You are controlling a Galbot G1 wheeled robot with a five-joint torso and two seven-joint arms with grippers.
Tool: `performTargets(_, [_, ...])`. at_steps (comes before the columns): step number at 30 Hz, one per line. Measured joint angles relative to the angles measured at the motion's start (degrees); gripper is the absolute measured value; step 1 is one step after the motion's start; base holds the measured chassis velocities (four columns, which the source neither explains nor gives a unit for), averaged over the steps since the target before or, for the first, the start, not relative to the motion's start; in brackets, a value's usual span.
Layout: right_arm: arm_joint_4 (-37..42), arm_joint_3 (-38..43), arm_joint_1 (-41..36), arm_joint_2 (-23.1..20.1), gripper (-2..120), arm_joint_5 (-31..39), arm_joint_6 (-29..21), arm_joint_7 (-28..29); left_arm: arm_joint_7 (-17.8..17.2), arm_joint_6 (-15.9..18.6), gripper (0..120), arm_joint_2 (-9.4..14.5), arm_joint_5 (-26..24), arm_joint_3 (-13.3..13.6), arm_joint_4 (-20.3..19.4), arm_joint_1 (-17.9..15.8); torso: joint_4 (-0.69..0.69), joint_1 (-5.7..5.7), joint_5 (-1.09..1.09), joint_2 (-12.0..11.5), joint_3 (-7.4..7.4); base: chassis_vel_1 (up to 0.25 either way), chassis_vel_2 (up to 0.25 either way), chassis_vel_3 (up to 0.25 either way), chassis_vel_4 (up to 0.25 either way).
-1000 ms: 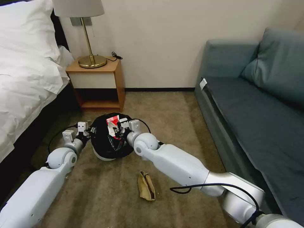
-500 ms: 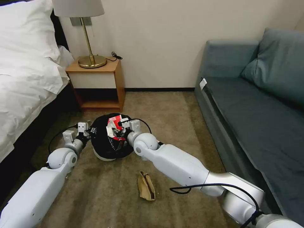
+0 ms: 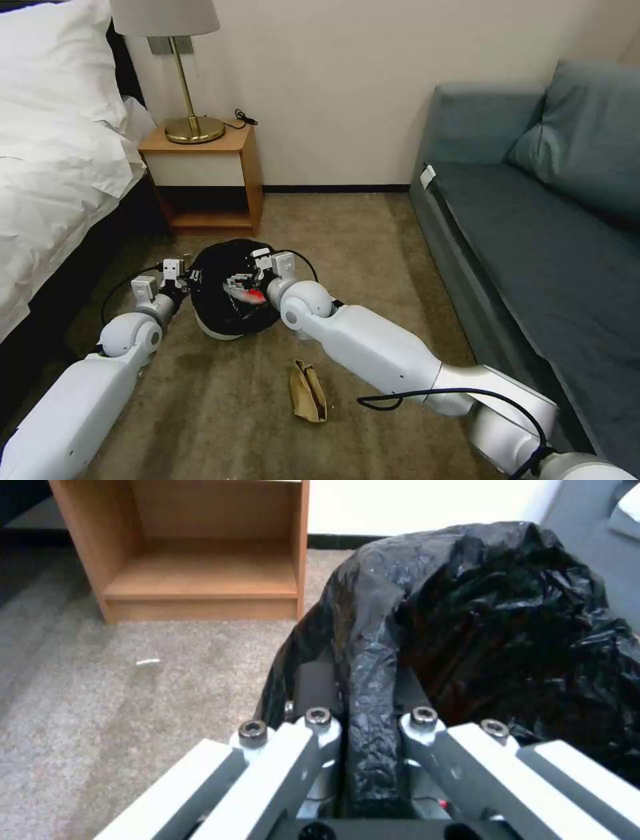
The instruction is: Pick up the trash bin, then pick up the garbage on the floor and place it into the trash bin.
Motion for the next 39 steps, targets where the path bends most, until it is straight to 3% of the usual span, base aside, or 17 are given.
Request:
performTargets(7, [1.57, 2.18, 1.07, -3.18, 100, 3.02, -4.03, 2.88, -0.01, -0.07, 4, 0.06, -0.05, -0.37, -0.16, 0.22, -0.01, 0.0, 0.01, 0.0, 0.0, 0.0, 0.0, 0.0, 0.0])
performTargets(20, [2.09, 6.1, 0.33, -10.07, 100, 2.03, -5.45, 2.97, 0.09, -0.23, 4, 1.18, -0.12, -1.04, -0.59, 0.7, 0.0, 0.0, 0.01, 0.0, 0.0, 0.0, 0.0, 0.0, 0.0])
performTargets(29, [7.1, 9.78, -9.04, -18.97, 100, 1.15, -8.92, 2.26, -0.14, -0.24, 4, 1.99, -0.34, -2.18, -1.58, 1.71, -0.02, 0.0, 0.01, 0.0, 0.0, 0.0, 0.0, 0.0, 0.0])
performTargets(39, [12.04, 11.36, -17.07, -22.6, 100, -0.88, -10.12, 1.6, -0.45, -0.27, 4, 2.24, -0.29, -2.55, -2.66, 2.74, 0.0, 0.0, 0.0, 0.0, 0.0, 0.0, 0.0, 0.0, 0.0])
